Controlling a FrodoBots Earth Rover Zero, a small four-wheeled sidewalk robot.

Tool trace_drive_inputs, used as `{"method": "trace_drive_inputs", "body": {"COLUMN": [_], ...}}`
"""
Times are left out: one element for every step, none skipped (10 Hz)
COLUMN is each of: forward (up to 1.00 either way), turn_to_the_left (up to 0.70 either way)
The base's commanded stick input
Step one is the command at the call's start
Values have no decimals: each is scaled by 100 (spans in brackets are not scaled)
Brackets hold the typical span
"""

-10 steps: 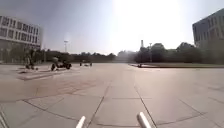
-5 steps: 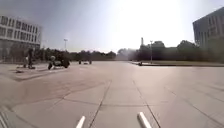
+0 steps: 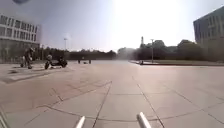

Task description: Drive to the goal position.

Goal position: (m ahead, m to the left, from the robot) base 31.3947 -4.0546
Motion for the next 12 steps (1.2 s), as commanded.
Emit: {"method": "trace_drive_inputs", "body": {"forward": [70, 70, 70, 70, 70, 70, 70, 70, 70, 70, 70, 70], "turn_to_the_left": [0, 0, 0, 0, 0, 0, 0, -7, -24, -35, -33, -18]}}
